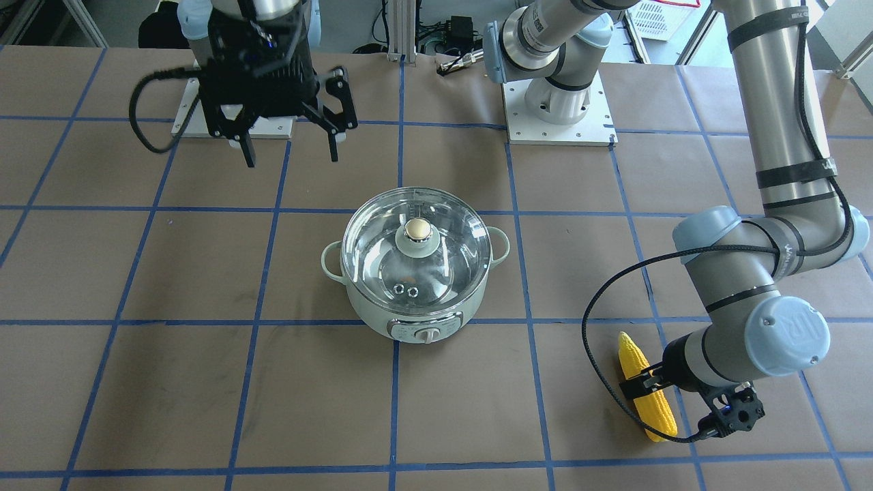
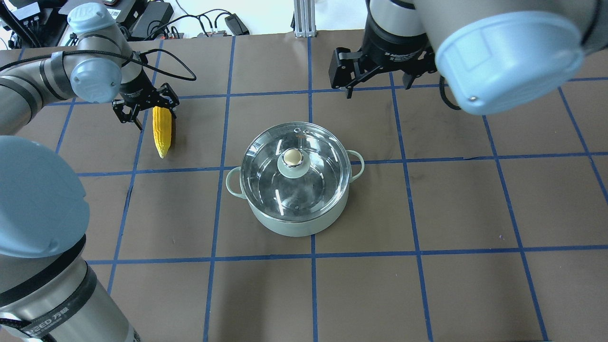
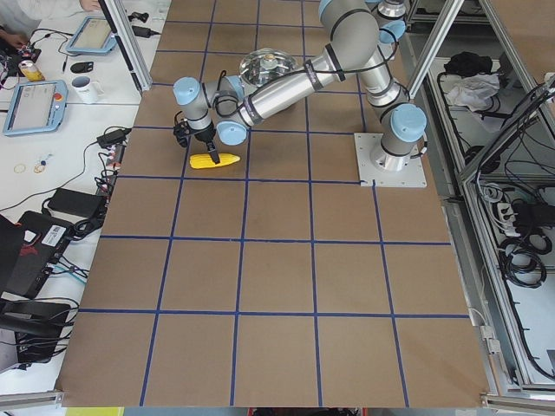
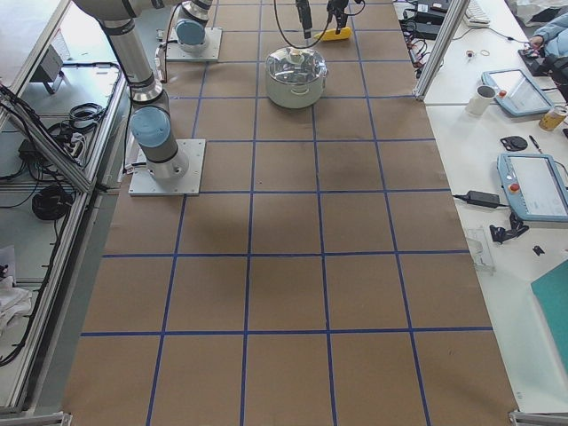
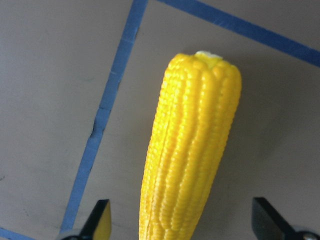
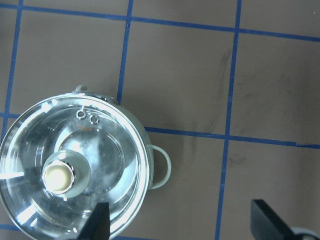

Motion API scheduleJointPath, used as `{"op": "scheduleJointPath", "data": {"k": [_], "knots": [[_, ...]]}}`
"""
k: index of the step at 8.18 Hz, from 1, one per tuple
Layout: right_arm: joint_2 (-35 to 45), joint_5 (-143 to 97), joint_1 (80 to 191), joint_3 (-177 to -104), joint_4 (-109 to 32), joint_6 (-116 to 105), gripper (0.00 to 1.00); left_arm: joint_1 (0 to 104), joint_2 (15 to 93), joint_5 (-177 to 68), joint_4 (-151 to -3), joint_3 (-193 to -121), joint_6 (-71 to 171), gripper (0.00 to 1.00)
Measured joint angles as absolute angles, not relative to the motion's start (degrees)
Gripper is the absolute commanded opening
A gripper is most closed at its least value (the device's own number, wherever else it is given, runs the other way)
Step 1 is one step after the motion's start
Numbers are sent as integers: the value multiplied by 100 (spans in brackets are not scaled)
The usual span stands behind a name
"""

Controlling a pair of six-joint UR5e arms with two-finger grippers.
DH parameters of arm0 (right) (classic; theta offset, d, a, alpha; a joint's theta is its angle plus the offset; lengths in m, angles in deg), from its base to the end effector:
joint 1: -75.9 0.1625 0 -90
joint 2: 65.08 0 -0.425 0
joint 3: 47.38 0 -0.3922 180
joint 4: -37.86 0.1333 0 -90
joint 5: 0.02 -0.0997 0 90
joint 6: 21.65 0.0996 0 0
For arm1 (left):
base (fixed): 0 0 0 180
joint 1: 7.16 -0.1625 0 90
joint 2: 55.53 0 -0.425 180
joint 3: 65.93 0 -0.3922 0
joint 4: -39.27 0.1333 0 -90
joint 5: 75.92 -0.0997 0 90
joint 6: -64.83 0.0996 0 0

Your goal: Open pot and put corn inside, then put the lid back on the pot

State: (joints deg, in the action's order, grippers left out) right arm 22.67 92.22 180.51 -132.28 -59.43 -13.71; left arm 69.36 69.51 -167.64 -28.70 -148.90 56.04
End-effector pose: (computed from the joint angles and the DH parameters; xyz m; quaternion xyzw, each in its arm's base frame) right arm 0.2574 -0.4745 0.5263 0.0562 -0.9943 0.0905 0.0018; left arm 0.0316 -0.6907 0.2169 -0.1921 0.9799 0.0527 0.0128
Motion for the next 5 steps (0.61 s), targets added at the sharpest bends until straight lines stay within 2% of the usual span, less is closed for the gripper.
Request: {"op": "scheduleJointPath", "data": {"k": [1, 2, 3, 5], "knots": [[1937, 9214, 18084, -13231, -6231, -1162, 100, 6935, 7097, -16765, -2756, -14890, 5629, 95], [1743, 9190, 18124, -13260, -6382, -947, 100, 6933, 7206, -16766, -2679, -14890, 5660, 32], [1577, 9069, 18227, -13302, -6464, -556, 100, 6932, 7273, -16764, -2641, -14890, 5670, 0], [1153, 8906, 18627, -13335, -6825, 185, 100, 6933, 7304, -16751, -2574, -14890, 5701, 0]]}}
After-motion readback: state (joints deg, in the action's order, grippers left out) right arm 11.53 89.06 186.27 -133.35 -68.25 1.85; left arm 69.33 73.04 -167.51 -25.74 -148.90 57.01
